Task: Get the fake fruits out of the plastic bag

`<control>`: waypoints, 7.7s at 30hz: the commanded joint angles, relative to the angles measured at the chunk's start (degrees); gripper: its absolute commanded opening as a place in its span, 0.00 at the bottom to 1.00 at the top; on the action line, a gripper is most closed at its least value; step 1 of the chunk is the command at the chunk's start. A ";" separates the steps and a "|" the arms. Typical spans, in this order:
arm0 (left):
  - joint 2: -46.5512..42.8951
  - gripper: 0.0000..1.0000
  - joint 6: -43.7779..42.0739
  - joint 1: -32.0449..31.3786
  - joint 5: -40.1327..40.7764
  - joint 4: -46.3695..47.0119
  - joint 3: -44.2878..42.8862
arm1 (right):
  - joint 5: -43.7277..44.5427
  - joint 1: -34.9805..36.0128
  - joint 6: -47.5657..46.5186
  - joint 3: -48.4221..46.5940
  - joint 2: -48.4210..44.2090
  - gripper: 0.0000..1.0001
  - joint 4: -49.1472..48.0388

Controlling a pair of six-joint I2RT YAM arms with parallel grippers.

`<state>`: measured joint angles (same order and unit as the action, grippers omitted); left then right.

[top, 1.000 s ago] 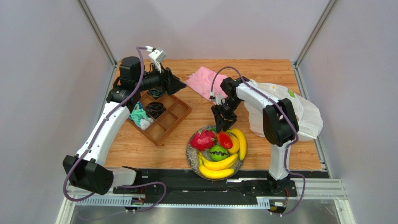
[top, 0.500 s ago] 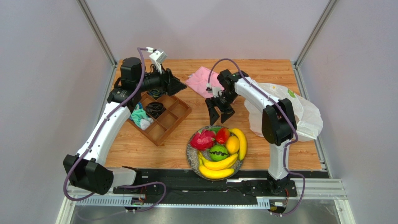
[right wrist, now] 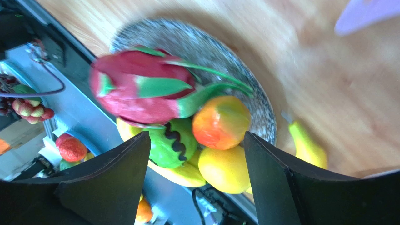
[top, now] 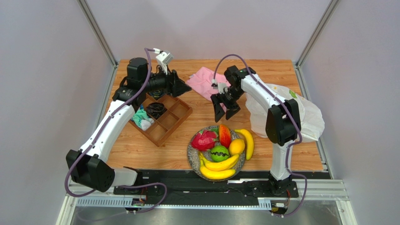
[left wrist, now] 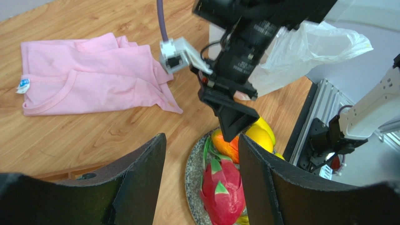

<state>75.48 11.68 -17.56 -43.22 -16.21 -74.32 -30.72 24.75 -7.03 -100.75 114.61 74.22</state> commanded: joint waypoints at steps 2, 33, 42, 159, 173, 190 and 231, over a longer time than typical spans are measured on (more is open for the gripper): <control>2.12 0.66 0.53 -1.42 -0.64 1.79 -4.07 | -7.50 -0.58 -5.88 -17.35 -4.04 0.76 1.36; 6.96 0.66 -5.88 -3.80 1.65 -6.47 -8.91 | 17.09 -11.66 -20.13 24.11 -8.44 0.64 -5.30; 8.28 0.66 -6.67 -3.97 2.00 -7.61 -9.70 | 17.98 -12.45 -19.08 20.60 -3.51 0.32 -6.11; 44.86 0.00 -8.34 -37.47 12.47 -3.39 -40.33 | -19.51 -49.71 5.10 24.01 -29.53 1.00 -4.17; 28.93 0.00 -18.53 -36.40 14.38 -6.20 -20.77 | 5.74 -52.10 -15.80 27.53 -26.07 0.85 -7.03; 27.79 0.00 -19.94 -35.61 20.98 -3.31 -15.24 | -5.24 -35.69 -41.59 39.48 -41.84 0.80 -17.23; 33.15 0.00 -19.24 -34.73 13.34 -4.45 -23.15 | -1.98 -17.82 -23.12 26.05 -12.32 1.00 -30.53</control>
<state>109.10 -7.60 -52.05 -28.67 -21.19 -94.65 -32.03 5.41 -33.04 -71.66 99.04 46.39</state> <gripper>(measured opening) 0.008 0.998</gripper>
